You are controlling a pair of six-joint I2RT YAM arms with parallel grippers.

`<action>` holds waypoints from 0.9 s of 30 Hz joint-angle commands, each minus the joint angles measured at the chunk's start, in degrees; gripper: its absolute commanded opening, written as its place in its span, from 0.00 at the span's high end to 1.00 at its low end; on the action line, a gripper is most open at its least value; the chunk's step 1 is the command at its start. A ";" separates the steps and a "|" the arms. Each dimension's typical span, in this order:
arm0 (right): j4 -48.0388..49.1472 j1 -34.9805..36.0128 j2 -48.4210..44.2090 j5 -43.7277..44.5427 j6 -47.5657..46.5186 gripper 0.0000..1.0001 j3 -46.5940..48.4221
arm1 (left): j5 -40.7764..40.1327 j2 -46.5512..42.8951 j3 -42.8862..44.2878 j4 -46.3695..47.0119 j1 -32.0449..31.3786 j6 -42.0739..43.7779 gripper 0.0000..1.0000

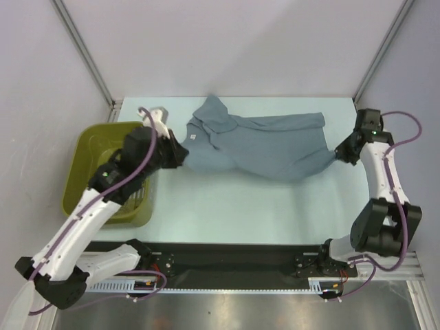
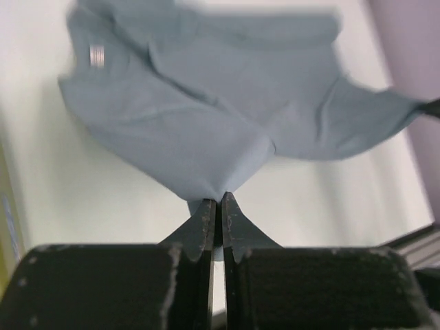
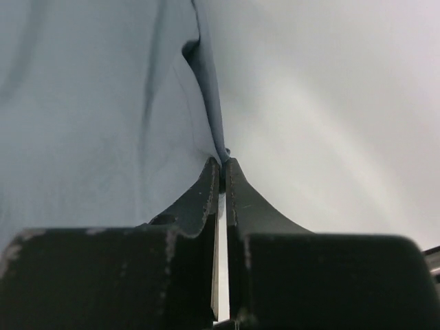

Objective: Fold and stack the t-shirts
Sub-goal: Flatten the tshirt out

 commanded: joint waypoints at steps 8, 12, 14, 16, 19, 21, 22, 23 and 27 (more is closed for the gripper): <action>-9.78 5.25 -13.88 7.42 -0.62 1.00 22.36 | -9.48 1.61 33.31 0.01 0.14 12.08 1.00; -11.90 10.26 -19.06 12.95 -1.68 1.00 33.86 | -8.60 0.38 42.97 2.21 0.14 15.34 1.00; -11.20 11.93 -24.07 16.20 -2.47 1.00 35.82 | -5.97 -2.33 44.22 4.58 0.05 17.27 1.00; -8.58 14.47 -30.37 19.01 -4.66 1.00 37.14 | -0.90 -5.40 44.40 8.08 0.14 18.41 1.00; -3.58 16.33 -36.55 22.79 -8.88 1.00 37.58 | 5.26 -5.95 49.05 8.37 0.14 18.77 1.00; -1.01 17.03 -41.04 23.94 -10.99 1.00 37.58 | 7.30 -5.95 52.22 8.54 0.14 18.60 1.00; -0.04 17.56 -41.83 24.64 -11.35 1.00 38.02 | 9.14 -5.86 52.92 9.24 0.14 18.51 1.00; 0.40 17.83 -43.32 25.00 -11.44 1.00 37.94 | 11.24 -4.99 54.58 9.68 0.14 18.51 1.00; 1.28 18.09 -43.25 26.92 -12.14 1.00 36.18 | 13.29 0.44 61.00 9.07 0.14 19.74 1.00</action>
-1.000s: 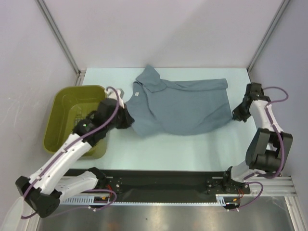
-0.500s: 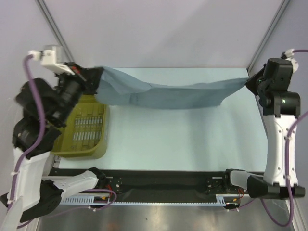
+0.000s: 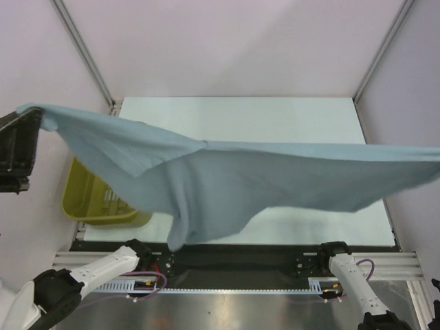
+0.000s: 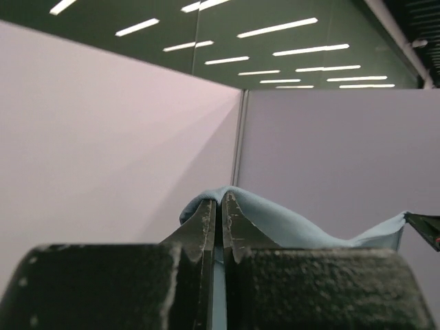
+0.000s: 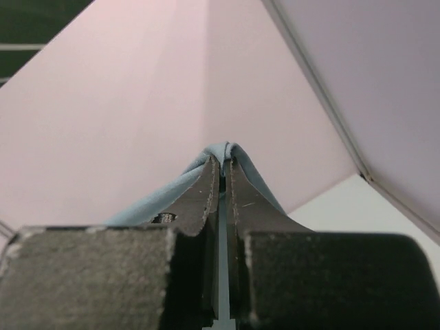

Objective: Fold and stack the t-shirts
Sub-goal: Flatten the tshirt out

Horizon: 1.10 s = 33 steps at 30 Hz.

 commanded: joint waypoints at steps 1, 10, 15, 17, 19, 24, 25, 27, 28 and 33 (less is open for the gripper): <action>2.59 0.52 4.29 5.62 -2.81 1.00 -4.25 | 3.13 7.37 4.23 2.99 0.14 3.32 1.00; 21.55 0.52 16.48 12.23 -6.06 1.00 -28.84 | -2.33 30.98 -5.59 10.01 2.06 10.54 1.00; 33.25 -3.08 26.25 9.58 -8.25 1.00 -41.77 | 8.47 48.56 -10.02 19.86 10.76 3.07 1.00; 40.37 -4.49 31.33 8.71 -9.93 1.00 -46.44 | 10.14 60.04 -3.72 19.34 11.38 3.07 1.00; 47.82 -8.86 35.73 4.75 -7.22 1.00 -49.42 | 12.78 67.11 1.31 19.60 13.05 1.41 1.00; 57.17 -9.67 55.56 2.11 -6.06 1.00 -46.91 | 14.46 85.47 12.13 24.35 16.56 -2.12 1.00; 57.10 -9.67 57.97 1.76 -6.24 1.00 -45.41 | 14.81 87.17 13.45 24.70 17.18 -3.34 1.00; 56.22 -10.29 62.10 1.93 -7.03 1.00 -40.93 | 16.82 89.46 14.08 27.41 19.03 -5.01 1.00; 56.22 -10.55 64.65 1.50 -6.85 1.00 -39.87 | 17.44 90.17 13.56 28.47 19.55 -6.68 1.00; 50.87 -13.97 71.34 -0.96 -5.10 1.00 -30.40 | 20.77 90.43 9.15 37.09 20.61 -12.13 1.00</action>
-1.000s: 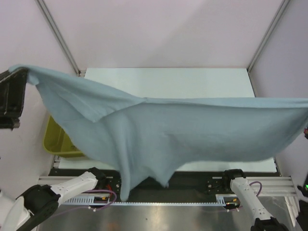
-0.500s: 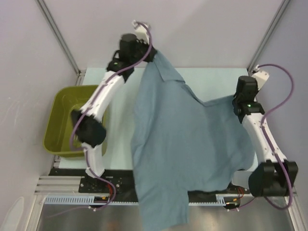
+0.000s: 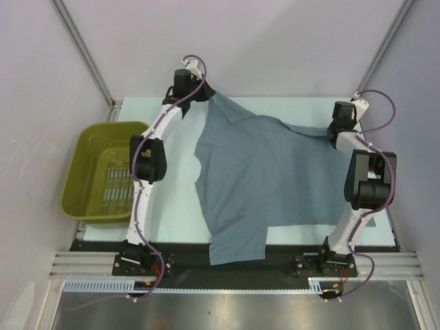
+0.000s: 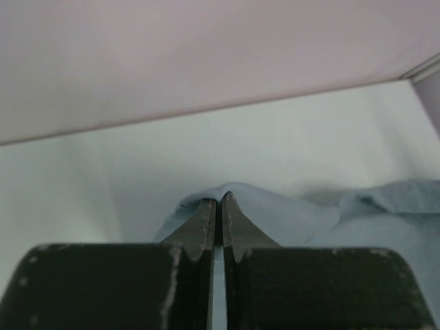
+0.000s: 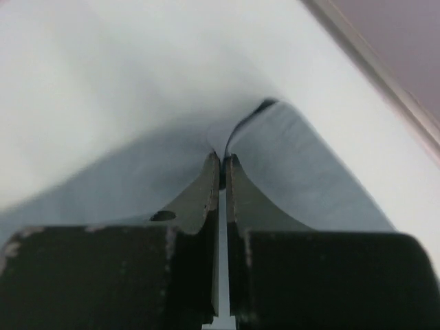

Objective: Fold and stack the t-shirts
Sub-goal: Flatten the tshirt out

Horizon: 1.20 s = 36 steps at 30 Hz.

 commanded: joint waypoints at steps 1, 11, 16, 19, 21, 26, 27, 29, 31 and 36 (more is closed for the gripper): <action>-0.02 -2.81 2.82 -0.64 1.68 1.00 8.79 | 5.40 -1.63 2.68 10.21 0.11 -6.95 1.00; -10.04 -7.82 11.62 -11.18 4.14 1.00 21.81 | 6.46 -10.66 -7.25 8.57 -1.99 -11.45 1.00; -14.00 -8.70 16.55 -13.03 5.28 1.00 29.45 | 5.42 -13.48 -6.10 5.03 -2.53 -10.22 1.00; -14.71 -9.49 18.66 -13.21 5.72 1.00 33.49 | 7.07 -10.95 -2.33 7.39 -1.47 -12.06 1.00; -16.28 -9.84 20.14 -13.21 5.98 1.00 36.56 | 8.65 -9.36 1.01 10.56 -0.94 -13.81 1.00; -19.89 -10.28 22.52 -16.01 6.95 1.00 40.62 | 10.15 -8.56 1.65 11.44 -0.94 -14.79 1.00; -21.12 -10.55 22.96 -16.98 6.95 1.00 41.23 | 10.33 -9.00 1.12 10.92 -1.03 -14.97 0.99; -22.53 -10.72 23.67 -18.13 7.30 1.00 42.55 | 10.33 -10.31 -2.03 9.60 -1.55 -15.06 1.00; -26.12 -11.16 23.93 -19.27 7.66 1.00 45.00 | 9.02 -13.56 -5.12 8.02 -1.91 -14.71 1.00; -37.98 -11.95 24.98 -21.21 6.87 1.00 52.30 | 5.93 -19.88 -12.07 -2.35 -2.70 -16.45 1.00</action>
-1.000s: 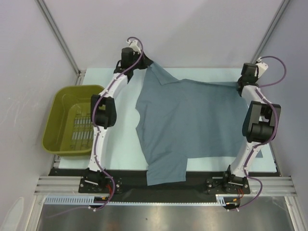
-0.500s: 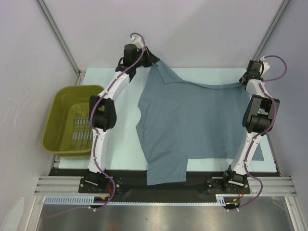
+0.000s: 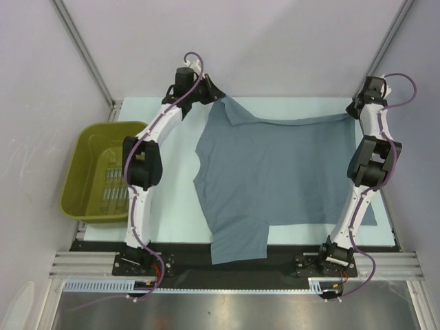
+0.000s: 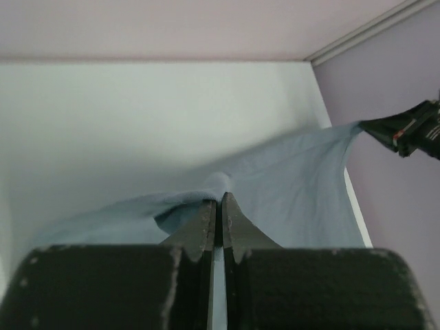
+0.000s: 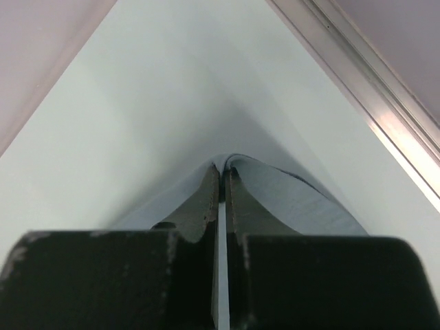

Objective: Fold and stack the t-shirts
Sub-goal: Flatten the tshirt out, then fold the tshirt

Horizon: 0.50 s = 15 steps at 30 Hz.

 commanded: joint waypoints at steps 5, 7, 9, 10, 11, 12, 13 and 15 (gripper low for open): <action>-18.72 -2.58 1.15 -1.60 -0.26 1.00 13.40 | 2.37 -12.48 -4.67 -10.80 -1.13 -4.18 1.00; -19.70 -2.94 -0.51 -1.86 -0.70 1.00 12.09 | 4.23 -15.11 -6.52 -10.63 -1.13 -5.95 1.00; -21.36 -3.46 -0.79 -2.83 -1.83 1.00 12.34 | 5.28 -17.05 -8.45 -13.61 -1.13 -5.60 1.00; -22.50 -3.55 -0.44 -3.01 -2.19 1.00 12.69 | 5.55 -18.10 -9.59 -14.32 -1.13 -5.60 1.00; -24.08 -3.55 -0.35 -3.27 -2.80 1.00 12.78 | 5.81 -20.29 -12.39 -15.28 -1.04 -5.68 1.00; -24.53 -3.64 -0.52 -3.45 -3.42 1.00 12.44 | 6.86 -21.53 -14.24 -15.20 -1.04 -6.21 1.00; -24.71 -3.81 -1.48 -3.36 -4.21 1.00 10.52 | 7.57 -22.85 -16.52 -14.51 -1.13 -6.82 1.00; -24.37 -4.08 -2.80 -3.27 -4.74 1.00 7.96 | 8.71 -27.15 -23.56 -11.34 -1.13 -8.75 1.00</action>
